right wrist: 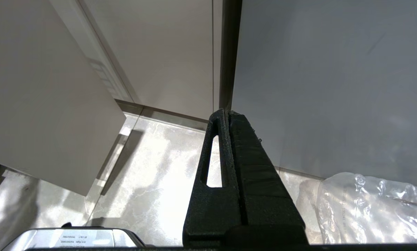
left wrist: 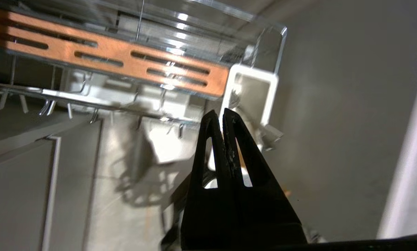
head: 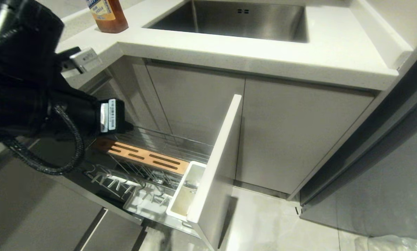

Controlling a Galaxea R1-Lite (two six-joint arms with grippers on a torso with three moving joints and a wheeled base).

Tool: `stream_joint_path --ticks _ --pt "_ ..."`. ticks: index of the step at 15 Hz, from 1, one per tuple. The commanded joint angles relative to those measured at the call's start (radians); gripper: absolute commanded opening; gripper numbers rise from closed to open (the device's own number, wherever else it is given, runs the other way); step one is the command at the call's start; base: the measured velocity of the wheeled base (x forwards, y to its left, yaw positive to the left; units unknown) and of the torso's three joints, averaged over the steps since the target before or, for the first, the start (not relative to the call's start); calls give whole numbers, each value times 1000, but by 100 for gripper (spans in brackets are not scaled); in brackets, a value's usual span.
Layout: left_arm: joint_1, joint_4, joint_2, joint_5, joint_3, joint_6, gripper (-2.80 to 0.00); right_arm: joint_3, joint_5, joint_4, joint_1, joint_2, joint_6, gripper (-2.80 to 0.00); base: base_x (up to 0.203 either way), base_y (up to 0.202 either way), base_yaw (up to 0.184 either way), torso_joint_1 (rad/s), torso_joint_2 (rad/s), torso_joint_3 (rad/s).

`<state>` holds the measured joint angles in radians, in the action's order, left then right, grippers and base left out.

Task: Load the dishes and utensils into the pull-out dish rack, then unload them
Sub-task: Close the cupboard

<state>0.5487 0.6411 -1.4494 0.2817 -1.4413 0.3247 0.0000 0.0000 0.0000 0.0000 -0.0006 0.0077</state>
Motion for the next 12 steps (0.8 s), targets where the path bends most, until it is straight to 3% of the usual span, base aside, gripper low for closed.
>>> stream_joint_path --ticks 1,3,5,7,12 --pt "4 7 -50 4 16 -12 -280 0 0 0 0 1 0 -280 0 0 0 0 0 0" --pt "14 27 -78 3 10 -5 -280 0 0 0 0 1 0 -280 0 0 0 0 0 0" --pt "52 25 -69 -9 -14 75 -280 0 0 0 0 1 0 -280 0 0 0 0 0 0" --pt "83 23 -25 -18 -32 107 -280 0 0 0 0 1 0 -280 0 0 0 0 0 0" --pt "295 -7 50 -116 -23 227 -280 0 0 0 0 1 0 -280 0 0 0 0 0 0"
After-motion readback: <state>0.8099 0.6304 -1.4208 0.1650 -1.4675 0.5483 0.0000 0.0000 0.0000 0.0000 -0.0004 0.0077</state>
